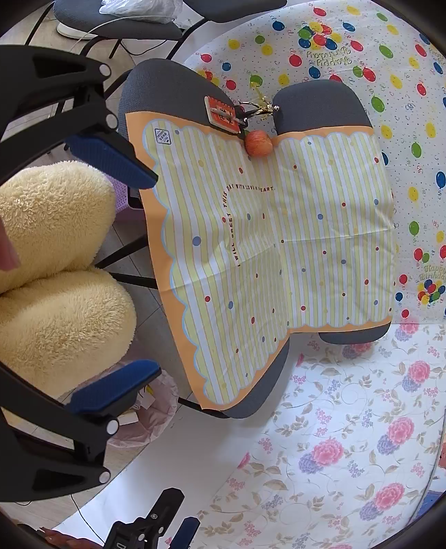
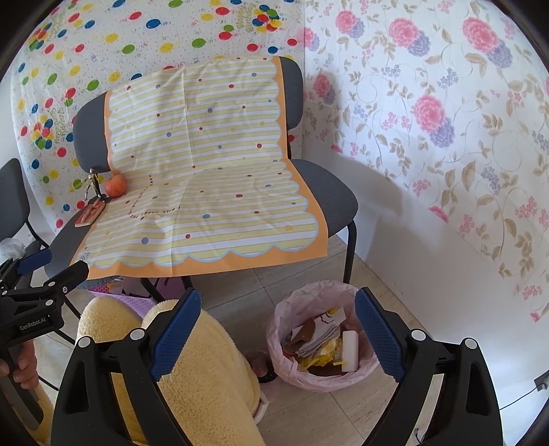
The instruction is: Collect trash
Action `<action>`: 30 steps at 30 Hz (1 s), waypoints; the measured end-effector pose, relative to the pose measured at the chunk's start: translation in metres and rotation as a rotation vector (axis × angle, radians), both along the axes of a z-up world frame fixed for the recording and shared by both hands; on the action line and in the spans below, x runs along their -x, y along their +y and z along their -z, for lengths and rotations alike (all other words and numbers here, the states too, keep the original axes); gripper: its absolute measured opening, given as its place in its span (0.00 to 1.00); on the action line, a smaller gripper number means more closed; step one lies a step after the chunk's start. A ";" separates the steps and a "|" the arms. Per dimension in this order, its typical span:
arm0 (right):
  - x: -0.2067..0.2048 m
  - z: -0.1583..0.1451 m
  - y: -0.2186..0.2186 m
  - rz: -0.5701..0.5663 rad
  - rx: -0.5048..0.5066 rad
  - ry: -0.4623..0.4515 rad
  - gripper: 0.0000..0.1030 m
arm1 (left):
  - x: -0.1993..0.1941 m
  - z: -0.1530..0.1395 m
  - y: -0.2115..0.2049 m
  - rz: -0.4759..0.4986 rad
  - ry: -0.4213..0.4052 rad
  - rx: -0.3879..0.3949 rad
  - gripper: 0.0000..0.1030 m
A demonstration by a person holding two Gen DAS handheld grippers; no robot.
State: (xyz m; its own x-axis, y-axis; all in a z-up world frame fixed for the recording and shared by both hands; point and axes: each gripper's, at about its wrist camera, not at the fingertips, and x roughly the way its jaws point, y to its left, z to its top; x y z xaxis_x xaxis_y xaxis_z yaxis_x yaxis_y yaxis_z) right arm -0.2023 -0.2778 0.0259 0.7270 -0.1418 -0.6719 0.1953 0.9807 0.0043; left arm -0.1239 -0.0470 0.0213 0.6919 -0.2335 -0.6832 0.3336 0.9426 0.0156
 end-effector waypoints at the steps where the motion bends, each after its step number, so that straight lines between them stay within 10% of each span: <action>1: 0.000 0.000 0.000 0.001 0.000 0.000 0.88 | 0.000 0.000 0.000 -0.001 -0.001 0.000 0.94; 30: 0.000 0.003 -0.006 0.004 -0.008 0.003 0.88 | -0.001 0.001 0.001 -0.002 0.001 0.000 0.94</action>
State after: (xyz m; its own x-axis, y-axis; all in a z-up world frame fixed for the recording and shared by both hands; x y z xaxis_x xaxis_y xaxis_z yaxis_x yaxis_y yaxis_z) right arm -0.2026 -0.2841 0.0231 0.7241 -0.1396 -0.6754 0.1994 0.9798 0.0113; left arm -0.1232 -0.0462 0.0202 0.6914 -0.2322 -0.6841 0.3315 0.9433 0.0149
